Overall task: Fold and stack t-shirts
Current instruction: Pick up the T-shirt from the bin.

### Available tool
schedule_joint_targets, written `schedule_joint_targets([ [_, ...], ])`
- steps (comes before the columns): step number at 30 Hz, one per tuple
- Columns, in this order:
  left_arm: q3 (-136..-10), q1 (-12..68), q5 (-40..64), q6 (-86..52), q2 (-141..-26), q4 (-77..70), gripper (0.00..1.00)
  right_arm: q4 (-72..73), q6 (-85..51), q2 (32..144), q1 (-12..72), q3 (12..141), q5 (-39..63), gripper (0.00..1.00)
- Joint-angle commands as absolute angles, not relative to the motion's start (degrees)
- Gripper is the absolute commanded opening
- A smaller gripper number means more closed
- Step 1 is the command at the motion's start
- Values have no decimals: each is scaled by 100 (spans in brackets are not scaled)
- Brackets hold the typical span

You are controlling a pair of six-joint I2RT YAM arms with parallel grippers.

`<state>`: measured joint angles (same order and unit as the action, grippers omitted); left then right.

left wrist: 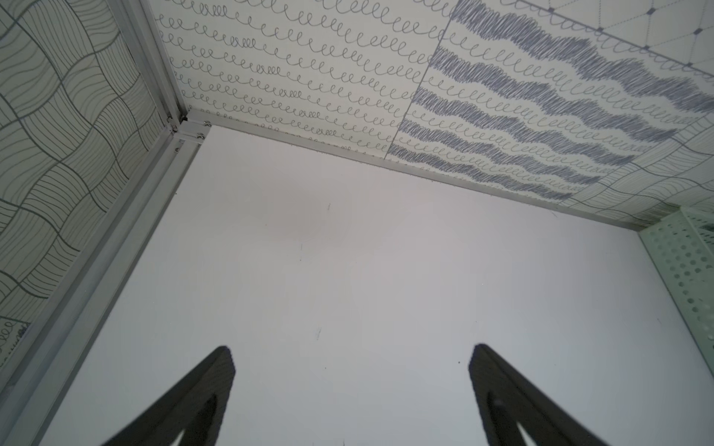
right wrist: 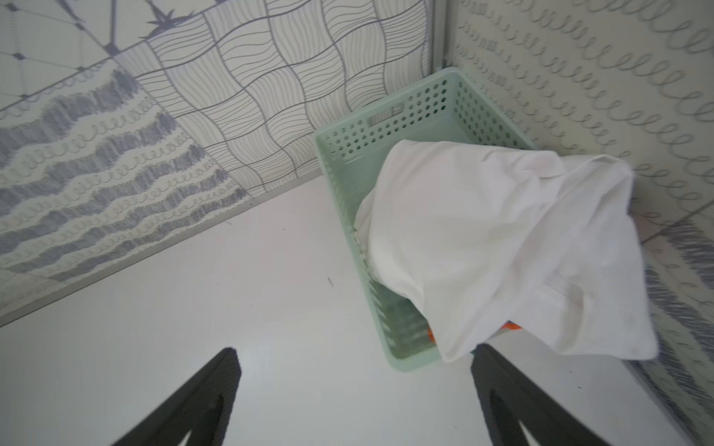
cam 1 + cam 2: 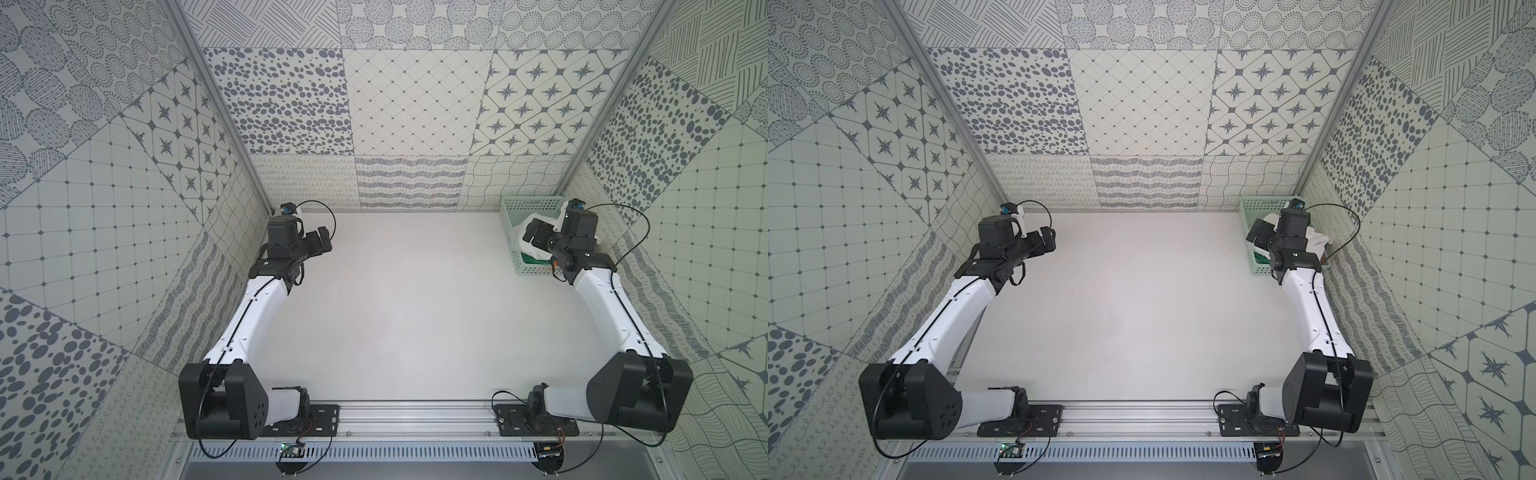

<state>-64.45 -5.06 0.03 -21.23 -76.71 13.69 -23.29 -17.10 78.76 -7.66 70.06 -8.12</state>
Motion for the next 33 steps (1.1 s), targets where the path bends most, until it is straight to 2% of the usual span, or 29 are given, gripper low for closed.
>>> schedule_joint_targets([
  [1,-6520,-562,792,-2644,-7443,1923,97,-2712,-1676,8228,-826,7205,-2165,95],
  [5,-6291,-560,955,-2970,-7184,1949,90,-2733,-1824,8695,-835,7287,-2525,92],
  [15,-5983,-563,1313,-3260,-6843,2367,78,-2760,-1937,9596,-843,8097,-2355,88],
  [33,-5842,-563,1138,-3183,-6668,2770,75,-2751,-1998,10220,-839,7955,-2350,83],
])
